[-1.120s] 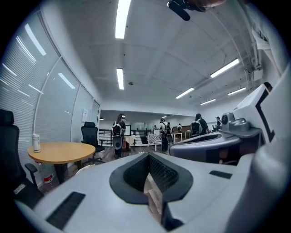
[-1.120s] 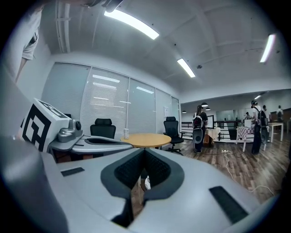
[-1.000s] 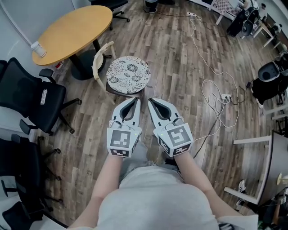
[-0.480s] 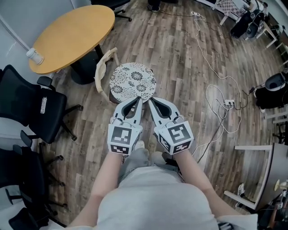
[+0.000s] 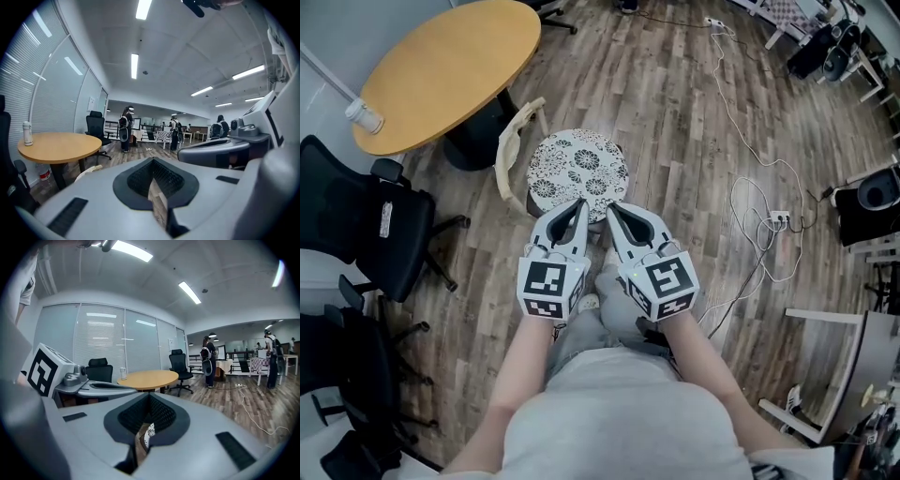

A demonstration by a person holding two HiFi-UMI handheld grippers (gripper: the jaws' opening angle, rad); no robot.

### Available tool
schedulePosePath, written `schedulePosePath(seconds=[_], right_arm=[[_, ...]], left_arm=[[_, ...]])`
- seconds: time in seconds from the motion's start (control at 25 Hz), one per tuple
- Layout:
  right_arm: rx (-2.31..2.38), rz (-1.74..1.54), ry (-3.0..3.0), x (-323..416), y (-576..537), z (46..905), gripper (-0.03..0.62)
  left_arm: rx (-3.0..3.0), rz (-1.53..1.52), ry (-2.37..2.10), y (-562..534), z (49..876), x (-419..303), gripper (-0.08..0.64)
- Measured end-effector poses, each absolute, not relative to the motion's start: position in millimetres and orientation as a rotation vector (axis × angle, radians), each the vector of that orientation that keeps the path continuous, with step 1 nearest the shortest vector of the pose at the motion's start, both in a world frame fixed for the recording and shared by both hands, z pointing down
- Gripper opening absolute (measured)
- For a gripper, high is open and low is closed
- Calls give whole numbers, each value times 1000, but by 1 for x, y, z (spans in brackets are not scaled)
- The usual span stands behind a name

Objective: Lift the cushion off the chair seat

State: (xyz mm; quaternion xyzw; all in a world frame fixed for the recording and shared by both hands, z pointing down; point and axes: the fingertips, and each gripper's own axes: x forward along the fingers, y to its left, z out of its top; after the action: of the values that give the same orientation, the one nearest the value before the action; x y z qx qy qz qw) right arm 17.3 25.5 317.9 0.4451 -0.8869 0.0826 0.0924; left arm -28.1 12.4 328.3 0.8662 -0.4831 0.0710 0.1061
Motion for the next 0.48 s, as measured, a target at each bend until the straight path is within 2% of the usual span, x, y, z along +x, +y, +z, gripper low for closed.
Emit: schedulePosePath(seconds=[0.48], right_arm=[[1200,285,-2685,19,-80,330,23]], left_arm=[[2438,152,-1495,-81,350,-35,3]])
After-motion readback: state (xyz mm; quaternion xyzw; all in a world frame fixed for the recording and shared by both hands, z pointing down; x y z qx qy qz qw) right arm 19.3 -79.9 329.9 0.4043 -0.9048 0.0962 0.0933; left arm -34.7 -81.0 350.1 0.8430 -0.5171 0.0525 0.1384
